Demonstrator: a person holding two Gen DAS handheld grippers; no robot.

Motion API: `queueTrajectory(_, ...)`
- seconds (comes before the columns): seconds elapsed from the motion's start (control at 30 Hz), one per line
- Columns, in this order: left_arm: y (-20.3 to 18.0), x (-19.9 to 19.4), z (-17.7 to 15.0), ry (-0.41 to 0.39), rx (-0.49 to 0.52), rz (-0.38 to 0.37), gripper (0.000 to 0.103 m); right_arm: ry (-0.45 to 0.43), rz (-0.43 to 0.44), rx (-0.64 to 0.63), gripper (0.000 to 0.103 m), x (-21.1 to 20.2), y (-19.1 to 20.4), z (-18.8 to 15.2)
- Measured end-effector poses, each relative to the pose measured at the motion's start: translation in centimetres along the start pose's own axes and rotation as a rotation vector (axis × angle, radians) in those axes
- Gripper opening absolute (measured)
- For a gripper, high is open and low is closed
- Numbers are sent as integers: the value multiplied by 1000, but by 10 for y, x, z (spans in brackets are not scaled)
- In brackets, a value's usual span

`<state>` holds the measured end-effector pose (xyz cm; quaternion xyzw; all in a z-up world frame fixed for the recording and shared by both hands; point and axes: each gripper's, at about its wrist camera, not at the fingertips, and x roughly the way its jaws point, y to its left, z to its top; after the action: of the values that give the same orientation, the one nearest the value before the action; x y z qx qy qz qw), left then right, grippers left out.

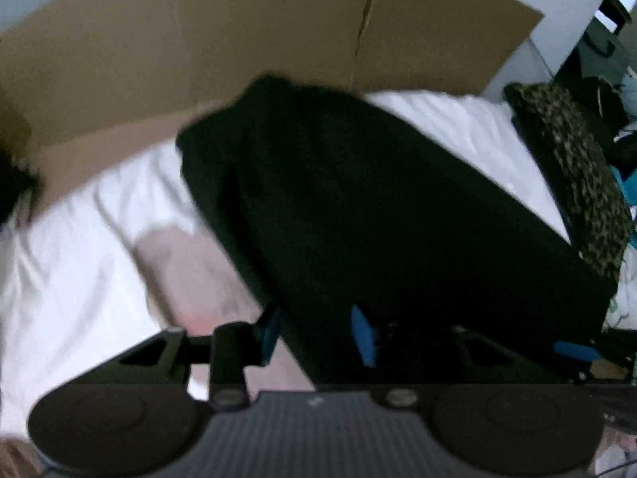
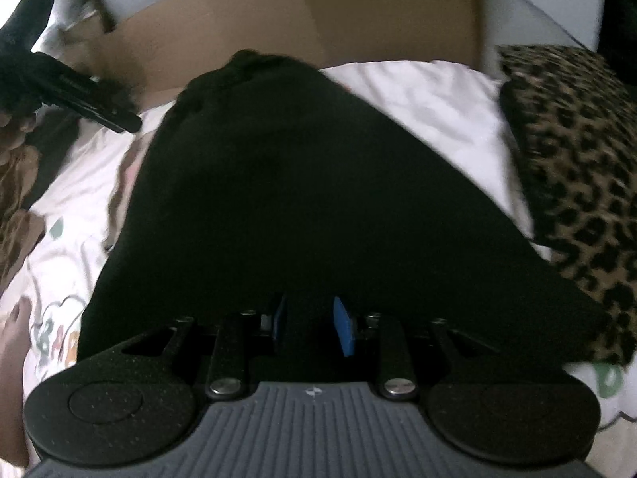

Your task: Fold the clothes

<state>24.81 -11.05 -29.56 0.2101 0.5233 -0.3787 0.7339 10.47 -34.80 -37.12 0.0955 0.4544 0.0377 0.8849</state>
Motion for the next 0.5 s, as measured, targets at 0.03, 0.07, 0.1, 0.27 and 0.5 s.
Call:
queueTrajectory(0.03, 0, 0, -8, 10, -14, -2, 43, 6, 6, -8, 33, 2, 5, -1)
queueTrajectory(0.07, 1, 0, -17, 19, -29, -4, 43, 14, 6, -15, 33, 4, 9, -3)
queueTrajectory(0.1, 1, 0, -25, 29, -43, -6, 43, 23, 5, -24, 33, 5, 12, -6)
queueTrajectory(0.27, 3, -8, -62, 65, -21, -22, 43, 83, -15, -49, 33, 9, 19, -25)
queueTrajectory(0.5, 8, -18, -94, 91, 22, -44, 43, 126, -41, -66, 34, -4, 15, -42)
